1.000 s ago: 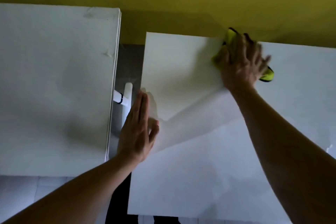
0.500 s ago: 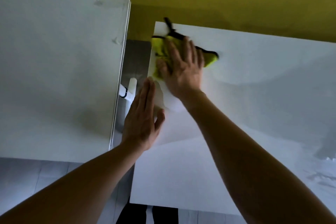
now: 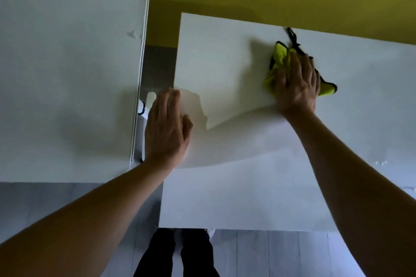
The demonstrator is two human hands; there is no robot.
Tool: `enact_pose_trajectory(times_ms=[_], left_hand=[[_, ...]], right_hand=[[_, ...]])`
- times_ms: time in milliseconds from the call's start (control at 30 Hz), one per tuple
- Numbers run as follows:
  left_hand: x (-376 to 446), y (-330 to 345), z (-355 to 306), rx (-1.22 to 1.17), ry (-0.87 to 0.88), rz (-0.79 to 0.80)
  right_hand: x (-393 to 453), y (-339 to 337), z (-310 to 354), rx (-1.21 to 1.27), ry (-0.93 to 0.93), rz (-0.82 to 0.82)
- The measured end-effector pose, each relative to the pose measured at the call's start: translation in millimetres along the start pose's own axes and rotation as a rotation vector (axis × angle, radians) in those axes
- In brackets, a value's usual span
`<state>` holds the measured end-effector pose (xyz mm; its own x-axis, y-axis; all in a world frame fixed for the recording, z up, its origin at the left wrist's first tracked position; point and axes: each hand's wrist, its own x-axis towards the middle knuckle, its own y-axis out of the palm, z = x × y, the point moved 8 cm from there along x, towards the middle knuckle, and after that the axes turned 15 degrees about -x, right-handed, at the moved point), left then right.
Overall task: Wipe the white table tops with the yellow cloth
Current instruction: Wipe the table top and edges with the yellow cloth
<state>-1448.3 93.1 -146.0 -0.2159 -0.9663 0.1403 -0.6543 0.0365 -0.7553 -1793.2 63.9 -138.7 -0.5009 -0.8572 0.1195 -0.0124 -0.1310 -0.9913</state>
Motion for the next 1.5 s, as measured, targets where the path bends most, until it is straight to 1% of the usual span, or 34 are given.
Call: enact_pose_trajectory(times_ms=[67,133,233,333,400,467,533,600,667,733,800,833,900,933,967,1000,1100,1167,1200,1267,1333,1367,1433,1500], left_hand=[[-12.0,-1.2,-3.1,-0.01,0.034,0.014],[-38.0,-0.4,-7.3,-0.012,0.109,0.082],[-92.3,-6.4,-8.8,-0.029,0.175,0.171],[-135.6,-13.4,-8.4,-0.03,0.112,0.215],[-148.5,-10.9,-9.4,-0.017,0.046,0.222],[-152.2,-6.0,-12.6,-0.022,-0.013,0.213],[-152.2,-2.0,-13.0,-0.031,-0.038,0.188],[-152.7,-1.4,-10.6,-0.044,-0.037,0.165],[-153.5,-1.0,-7.8,-0.045,-0.043,0.177],[-153.1,1.6,-7.5,-0.04,-0.05,0.195],[-152.4,3.6,-7.2,-0.037,-0.056,0.195],[-152.0,5.0,-7.5,-0.036,-0.061,0.2],[-150.8,6.8,-6.8,-0.027,-0.075,0.208],[-150.3,6.6,-6.3,-0.024,-0.082,0.21],[-150.0,6.1,-6.4,-0.025,-0.083,0.21],[-149.8,5.6,-7.5,-0.028,-0.077,0.207],[-149.4,6.0,-7.5,-0.027,-0.066,0.201],[-150.4,6.2,-4.7,-0.015,-0.091,0.192],[-150.9,5.8,-3.3,-0.006,-0.106,0.182],[-150.5,5.8,-3.1,0.002,-0.11,0.177],[-150.4,5.0,-5.8,0.0,-0.09,0.177],[-150.1,5.2,-7.1,-0.006,-0.07,0.175],[-150.1,4.8,-9.5,-0.019,-0.041,0.174],[-150.6,3.8,-9.3,-0.029,-0.041,0.177]], right_hand=[[-3.6,-1.1,7.7,0.032,0.046,0.009],[-14.1,-4.0,34.7,0.053,0.006,0.002],[-51.5,-11.0,117.7,0.125,-0.245,-0.041],[-102.3,-11.9,206.4,0.152,-0.471,-0.014],[-118.4,-14.3,231.5,0.138,-0.517,-0.02],[-120.4,-14.3,225.9,0.121,-0.553,0.004],[-120.4,-14.9,201.6,0.097,-0.567,0.011],[-117.5,-16.1,156.1,0.076,-0.469,-0.025],[-110.5,-14.4,88.2,0.012,-0.316,-0.093],[-103.5,-15.1,17.5,-0.077,-0.2,-0.121],[-101.7,-20.3,-32.6,-0.059,-0.116,-0.117],[-101.8,-20.4,-45.5,-0.017,-0.067,-0.09],[-102.4,-17.8,-46.1,0.042,0.008,-0.074],[-103.7,-16.7,-33.9,0.058,-0.001,-0.078],[-107.4,-16.3,-11.9,0.07,-0.06,-0.092],[-114.5,-15.9,18.3,0.079,-0.161,-0.108],[-154.7,-22.8,129.0,0.18,-0.469,-0.109],[-178.9,-28.8,186.8,0.224,-0.573,-0.045],[-185.6,-29.5,202.4,0.226,-0.603,-0.015],[-187.9,-26.4,205.0,0.192,-0.635,0.02],[-185.6,-22.0,186.4,0.172,-0.64,0.052],[-184.1,-21.7,172.5,0.162,-0.614,0.059],[-178.4,-20.7,131.8,0.146,-0.506,0.05],[-170.4,-20.7,76.1,0.124,-0.384,-0.01]])
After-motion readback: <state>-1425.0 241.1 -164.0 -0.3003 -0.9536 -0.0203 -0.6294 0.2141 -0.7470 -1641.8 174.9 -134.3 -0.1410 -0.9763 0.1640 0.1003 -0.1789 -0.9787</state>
